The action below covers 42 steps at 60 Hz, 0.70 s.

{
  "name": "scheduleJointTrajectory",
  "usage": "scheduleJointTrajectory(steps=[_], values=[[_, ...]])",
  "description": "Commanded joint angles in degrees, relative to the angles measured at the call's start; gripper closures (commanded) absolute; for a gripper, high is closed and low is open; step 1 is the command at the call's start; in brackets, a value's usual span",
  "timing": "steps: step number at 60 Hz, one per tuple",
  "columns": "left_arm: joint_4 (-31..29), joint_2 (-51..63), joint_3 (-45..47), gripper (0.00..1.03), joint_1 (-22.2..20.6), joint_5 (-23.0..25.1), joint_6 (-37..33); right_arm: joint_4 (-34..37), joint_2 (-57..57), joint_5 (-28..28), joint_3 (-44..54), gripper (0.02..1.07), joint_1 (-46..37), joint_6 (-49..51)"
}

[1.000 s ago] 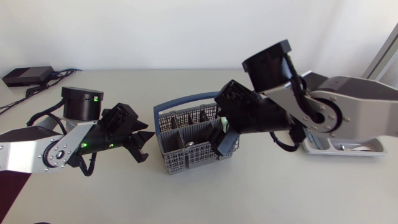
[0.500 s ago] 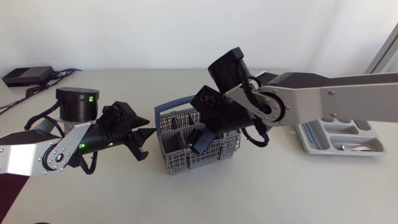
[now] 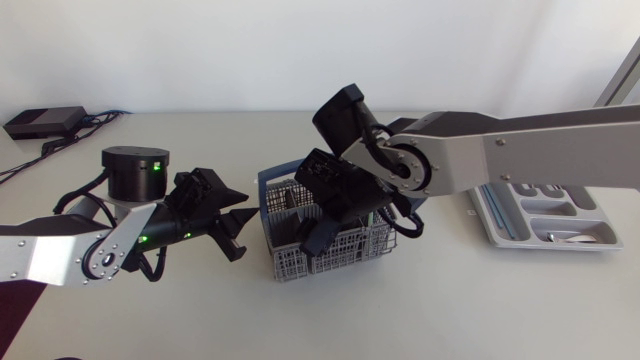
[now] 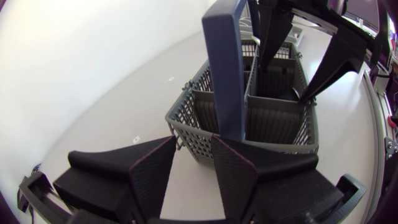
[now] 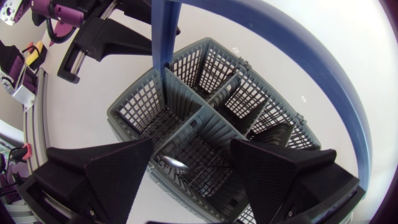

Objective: Sort the cutlery from the basket into the organizer compartments.

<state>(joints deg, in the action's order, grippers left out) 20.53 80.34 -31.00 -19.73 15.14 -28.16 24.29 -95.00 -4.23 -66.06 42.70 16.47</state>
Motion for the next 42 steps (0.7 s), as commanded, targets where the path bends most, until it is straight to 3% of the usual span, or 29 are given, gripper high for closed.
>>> scheduleJointTrajectory(steps=[1, 42], values=[[-0.4, 2.5, 0.2, 0.62, -1.5, 1.0, -0.4, 2.3, -2.4, 0.4, -0.8, 0.18, 0.8, -0.2], [0.7, 3.6, -0.7, 0.62, -2.5, 0.9, -0.2, 8.1, 0.0, 2.5, -2.8, 0.18, -0.9, -2.1]])
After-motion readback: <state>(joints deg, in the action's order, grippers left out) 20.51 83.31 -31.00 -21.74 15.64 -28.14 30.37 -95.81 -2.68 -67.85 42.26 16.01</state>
